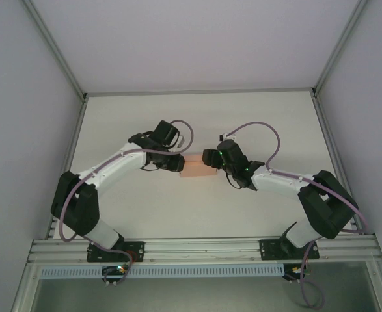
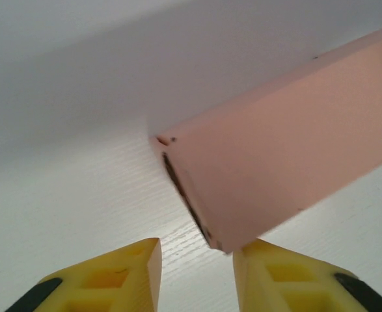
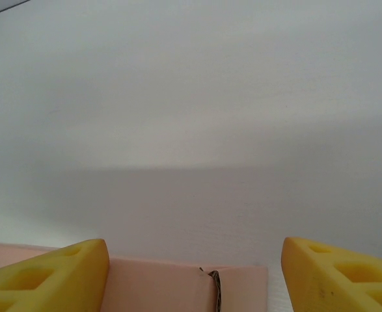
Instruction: Assemble paper box
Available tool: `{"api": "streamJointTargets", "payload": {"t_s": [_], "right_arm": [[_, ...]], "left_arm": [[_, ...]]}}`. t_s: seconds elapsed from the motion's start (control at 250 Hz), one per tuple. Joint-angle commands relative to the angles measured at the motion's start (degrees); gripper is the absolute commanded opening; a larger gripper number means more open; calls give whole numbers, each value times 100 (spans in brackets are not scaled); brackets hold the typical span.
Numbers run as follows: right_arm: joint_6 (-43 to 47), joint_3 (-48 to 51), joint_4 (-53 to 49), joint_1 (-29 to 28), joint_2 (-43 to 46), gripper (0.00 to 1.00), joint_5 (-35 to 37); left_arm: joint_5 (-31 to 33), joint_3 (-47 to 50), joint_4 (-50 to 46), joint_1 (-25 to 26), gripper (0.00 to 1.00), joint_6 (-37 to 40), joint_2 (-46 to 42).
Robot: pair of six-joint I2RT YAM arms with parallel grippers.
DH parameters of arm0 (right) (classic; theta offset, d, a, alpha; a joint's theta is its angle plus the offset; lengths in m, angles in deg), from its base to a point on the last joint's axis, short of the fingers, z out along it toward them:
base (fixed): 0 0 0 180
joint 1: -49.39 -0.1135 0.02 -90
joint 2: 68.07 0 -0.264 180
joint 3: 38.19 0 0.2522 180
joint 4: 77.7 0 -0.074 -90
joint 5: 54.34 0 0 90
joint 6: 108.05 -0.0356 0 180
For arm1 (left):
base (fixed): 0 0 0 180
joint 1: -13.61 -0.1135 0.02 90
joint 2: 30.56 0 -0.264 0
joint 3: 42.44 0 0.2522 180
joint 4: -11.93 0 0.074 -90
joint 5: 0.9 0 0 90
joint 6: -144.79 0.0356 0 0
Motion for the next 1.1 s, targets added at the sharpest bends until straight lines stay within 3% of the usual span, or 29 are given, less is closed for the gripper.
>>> {"api": "streamJointTargets", "payload": {"t_s": [0.0, 0.056, 0.176, 0.307, 0.579, 0.827, 1.094], "right_arm": [[-91, 330, -585, -95, -293, 68, -31], [-97, 375, -586, -113, -293, 66, -19], [-113, 471, -563, -108, -281, 64, -13], [-130, 551, -502, -148, -233, 63, -4], [-114, 542, -518, -183, -256, 63, 5], [-170, 621, -465, -188, -313, 63, 14], [-42, 1016, -35, -127, -310, 58, -239]], "left_arm": [[-145, -154, -182, 27, 41, -62, -330], [-127, -193, -188, -36, 54, -133, -393], [-337, -160, 82, -269, 64, -337, -545], [-400, -124, 323, -585, 67, -529, -539], [-1285, 151, 1150, -850, 66, -833, -54], [-1762, 772, 1673, -1077, 56, -1162, 286], [-2025, 1648, 2266, -1205, 25, -1517, 506]]}}
